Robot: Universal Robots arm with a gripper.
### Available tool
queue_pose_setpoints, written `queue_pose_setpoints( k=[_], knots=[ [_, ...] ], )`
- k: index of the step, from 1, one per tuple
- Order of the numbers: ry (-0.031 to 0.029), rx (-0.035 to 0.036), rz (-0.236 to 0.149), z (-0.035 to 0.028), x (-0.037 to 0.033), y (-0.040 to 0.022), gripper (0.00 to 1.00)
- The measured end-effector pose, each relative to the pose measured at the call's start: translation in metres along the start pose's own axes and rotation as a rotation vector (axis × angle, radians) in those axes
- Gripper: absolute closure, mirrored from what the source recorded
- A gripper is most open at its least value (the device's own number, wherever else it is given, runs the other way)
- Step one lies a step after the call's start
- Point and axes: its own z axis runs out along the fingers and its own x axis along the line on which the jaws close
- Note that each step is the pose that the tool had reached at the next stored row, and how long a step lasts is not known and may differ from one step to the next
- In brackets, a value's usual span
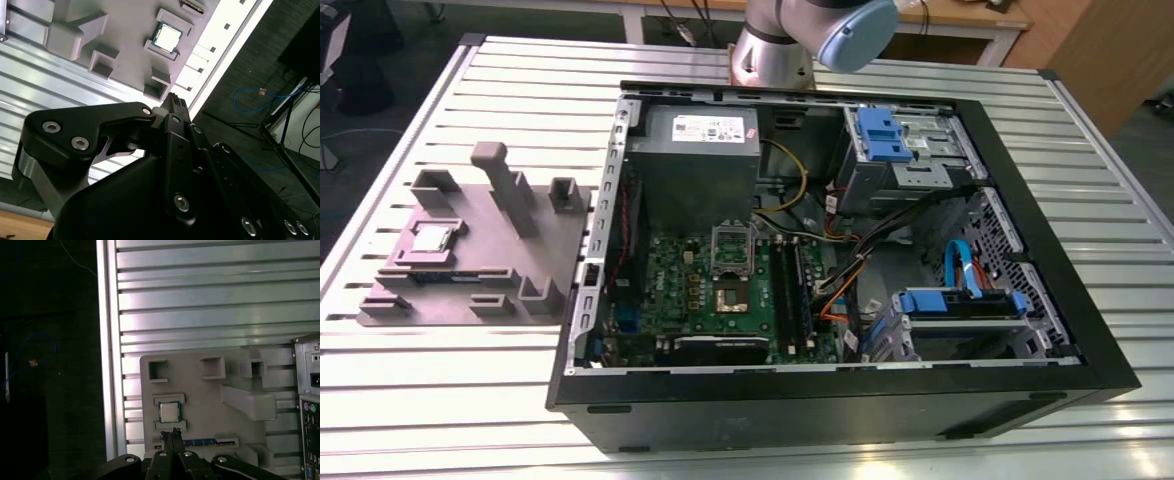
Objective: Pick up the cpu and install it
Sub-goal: 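Reach for the cpu, then pick up the cpu and move it towards the insertion slot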
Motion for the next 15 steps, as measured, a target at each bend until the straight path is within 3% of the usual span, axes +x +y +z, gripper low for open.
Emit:
queue_pose_setpoints(
  k=[10, 15],
  knots=[
    [0.0, 0.0, 0.0, 0.0, 0.0002, 0.0, 0.9],
    [0.0, 0.0, 0.0, 0.0, 0.0003, 0.0, 0.83]
  ],
)
